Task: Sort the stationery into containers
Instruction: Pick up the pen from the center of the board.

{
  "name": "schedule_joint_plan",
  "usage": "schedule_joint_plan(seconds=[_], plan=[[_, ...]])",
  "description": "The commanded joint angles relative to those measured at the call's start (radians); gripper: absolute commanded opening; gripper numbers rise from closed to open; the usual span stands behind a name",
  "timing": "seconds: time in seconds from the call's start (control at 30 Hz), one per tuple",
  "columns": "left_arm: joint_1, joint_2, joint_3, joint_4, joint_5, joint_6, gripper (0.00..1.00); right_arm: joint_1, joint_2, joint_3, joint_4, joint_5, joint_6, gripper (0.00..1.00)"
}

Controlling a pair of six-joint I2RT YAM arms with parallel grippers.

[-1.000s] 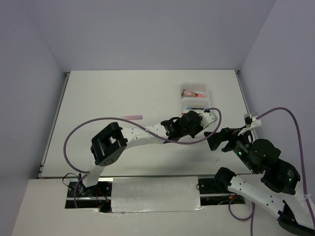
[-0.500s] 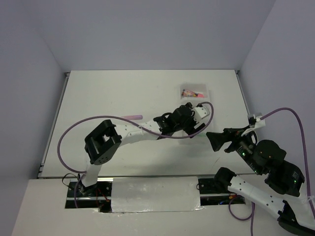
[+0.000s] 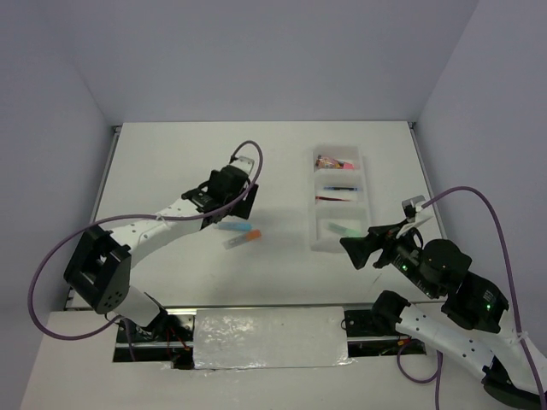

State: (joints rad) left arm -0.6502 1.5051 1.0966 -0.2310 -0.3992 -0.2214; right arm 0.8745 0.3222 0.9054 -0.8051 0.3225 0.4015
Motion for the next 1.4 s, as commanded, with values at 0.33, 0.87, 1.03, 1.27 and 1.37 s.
schedule_joint_plan(seconds=[0.33,0.87,1.03,1.27,1.37], plan=[[-0.019,0.003,-0.242,0.039,0.152,-0.190,0.85,0.006,0.017,-0.056,0.126,-0.125,-0.010,1.00],[-0.068,0.133,-0.273,0.156,0.229,-0.173,0.51,0.006,0.051,-0.050,0.133,-0.134,-0.015,1.00],[-0.161,0.176,-0.265,0.148,0.195,-0.182,0.24,0.006,0.034,-0.039,0.115,-0.120,-0.020,1.00],[-0.364,0.130,-0.158,0.159,0.137,-0.171,0.15,0.006,0.011,-0.016,0.089,-0.089,-0.023,1.00],[-0.382,0.074,-0.095,0.261,0.174,-0.124,0.15,0.006,-0.011,-0.014,0.083,-0.083,-0.021,1.00]])
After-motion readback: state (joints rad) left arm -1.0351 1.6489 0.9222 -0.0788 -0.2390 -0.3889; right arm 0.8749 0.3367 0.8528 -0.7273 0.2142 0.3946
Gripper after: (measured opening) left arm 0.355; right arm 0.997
